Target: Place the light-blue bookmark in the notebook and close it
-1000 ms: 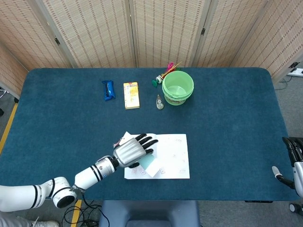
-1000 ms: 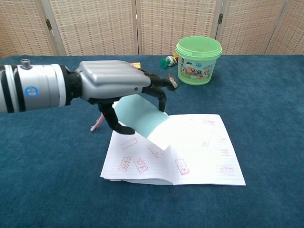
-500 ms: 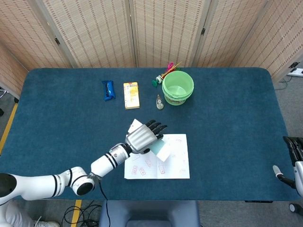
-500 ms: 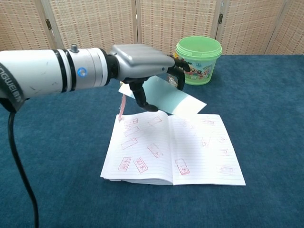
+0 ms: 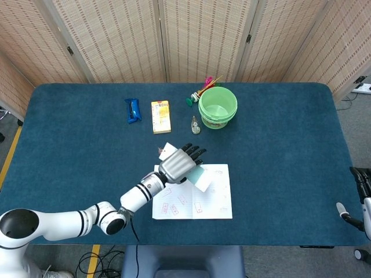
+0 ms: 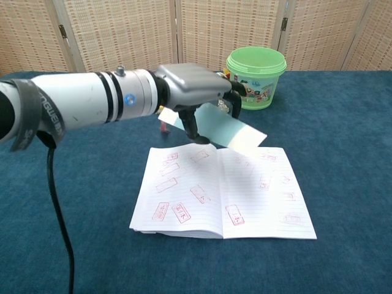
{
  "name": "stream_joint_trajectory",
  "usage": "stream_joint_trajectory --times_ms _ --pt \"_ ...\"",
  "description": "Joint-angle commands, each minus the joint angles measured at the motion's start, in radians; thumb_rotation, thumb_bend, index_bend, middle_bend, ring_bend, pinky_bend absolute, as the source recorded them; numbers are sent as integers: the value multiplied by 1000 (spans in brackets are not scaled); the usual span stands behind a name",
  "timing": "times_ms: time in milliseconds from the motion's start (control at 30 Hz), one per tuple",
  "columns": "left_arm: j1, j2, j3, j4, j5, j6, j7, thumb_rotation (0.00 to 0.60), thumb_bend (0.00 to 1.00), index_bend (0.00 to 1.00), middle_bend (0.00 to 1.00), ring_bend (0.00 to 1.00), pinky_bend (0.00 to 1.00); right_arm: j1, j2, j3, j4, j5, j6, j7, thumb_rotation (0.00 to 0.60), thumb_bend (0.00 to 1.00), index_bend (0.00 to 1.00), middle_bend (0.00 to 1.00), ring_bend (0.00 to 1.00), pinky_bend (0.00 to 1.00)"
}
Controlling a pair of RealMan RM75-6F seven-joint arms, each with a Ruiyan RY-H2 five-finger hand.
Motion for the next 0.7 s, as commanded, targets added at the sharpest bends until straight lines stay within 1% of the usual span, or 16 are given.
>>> stream_joint_trajectory --times_ms 33,233,367,700 --pt "-4 -28 41 6 38 -5 3 600 295 356 83 98 156 0 1 0 -1 0 0 0 600 211 21 128 83 148" --pt "-8 -61 87 7 92 -8 11 600 295 352 83 93 156 -2 0 0 -2 1 1 -3 600 211 21 128 83 148" --pt "-15 -73 102 -3 109 -12 30 600 295 347 83 73 156 -3 -3 0 2 2 1 -1 600 211 21 128 83 148" --pt "-29 -105 102 -13 91 -11 83 600 295 317 83 60 155 -8 -4 1 10 4 8 10 600 211 21 128 83 148"
